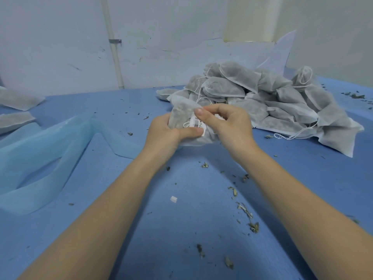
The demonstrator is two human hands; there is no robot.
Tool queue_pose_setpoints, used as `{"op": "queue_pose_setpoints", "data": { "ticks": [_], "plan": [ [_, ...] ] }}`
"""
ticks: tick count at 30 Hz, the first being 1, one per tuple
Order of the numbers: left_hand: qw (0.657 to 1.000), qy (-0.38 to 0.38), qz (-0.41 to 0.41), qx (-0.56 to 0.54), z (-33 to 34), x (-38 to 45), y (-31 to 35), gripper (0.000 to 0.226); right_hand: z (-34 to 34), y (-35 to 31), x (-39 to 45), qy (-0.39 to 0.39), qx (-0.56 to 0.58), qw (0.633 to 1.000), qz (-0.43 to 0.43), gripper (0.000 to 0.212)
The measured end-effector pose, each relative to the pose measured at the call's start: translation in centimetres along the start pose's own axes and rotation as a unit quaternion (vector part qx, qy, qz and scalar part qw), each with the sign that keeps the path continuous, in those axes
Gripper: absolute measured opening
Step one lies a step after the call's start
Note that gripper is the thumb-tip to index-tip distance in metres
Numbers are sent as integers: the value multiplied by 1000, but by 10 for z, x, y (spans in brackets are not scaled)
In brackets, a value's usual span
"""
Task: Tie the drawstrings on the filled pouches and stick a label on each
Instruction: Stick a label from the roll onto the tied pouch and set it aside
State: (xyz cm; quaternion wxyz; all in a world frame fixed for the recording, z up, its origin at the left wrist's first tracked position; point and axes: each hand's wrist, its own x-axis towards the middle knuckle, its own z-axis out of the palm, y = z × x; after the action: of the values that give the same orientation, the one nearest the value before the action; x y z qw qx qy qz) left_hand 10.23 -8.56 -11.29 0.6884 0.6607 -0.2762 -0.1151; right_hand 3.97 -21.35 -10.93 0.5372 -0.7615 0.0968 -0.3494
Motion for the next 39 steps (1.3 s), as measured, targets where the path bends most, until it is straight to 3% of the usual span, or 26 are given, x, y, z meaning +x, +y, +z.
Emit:
{"op": "queue_pose_setpoints", "data": {
  "ticks": [2,4,6,8,12,16,18,20,22,27,33,36,39],
  "plan": [
    [997,39,-25,-58,2,0,1,12,-1,0,-3,-64,41,997,30,6],
    [992,95,-40,-73,4,1,2,20,0,4,-7,-104,87,988,80,31],
    [987,136,-45,-69,6,1,3,20,3,5,-10,-81,101,983,127,54],
    [981,169,-56,-76,9,0,5,16,9,4,-12,-47,129,978,160,60],
    [968,222,-72,-95,13,-2,7,21,20,-4,-11,-21,214,958,189,39],
    [939,231,-100,-234,15,-4,8,36,43,-22,-2,90,265,950,137,15],
    [930,238,-76,-269,19,-5,9,33,66,-39,3,28,296,949,102,18],
    [943,235,-4,-234,18,-5,14,51,87,-52,3,-115,203,969,77,32],
    [957,232,48,-167,15,-5,15,60,96,-54,4,-173,135,973,69,35],
    [967,227,-64,-96,21,-1,0,45,73,-44,-1,-121,166,970,127,34],
    [995,89,-49,15,61,-6,-10,36,5,-24,-6,-45,148,976,153,28],
    [991,35,-41,120,86,2,-15,23,-24,-10,-7,13,142,978,151,29],
    [973,0,-32,227,112,24,-16,24,-51,4,-4,96,129,973,164,30]
  ]
}}
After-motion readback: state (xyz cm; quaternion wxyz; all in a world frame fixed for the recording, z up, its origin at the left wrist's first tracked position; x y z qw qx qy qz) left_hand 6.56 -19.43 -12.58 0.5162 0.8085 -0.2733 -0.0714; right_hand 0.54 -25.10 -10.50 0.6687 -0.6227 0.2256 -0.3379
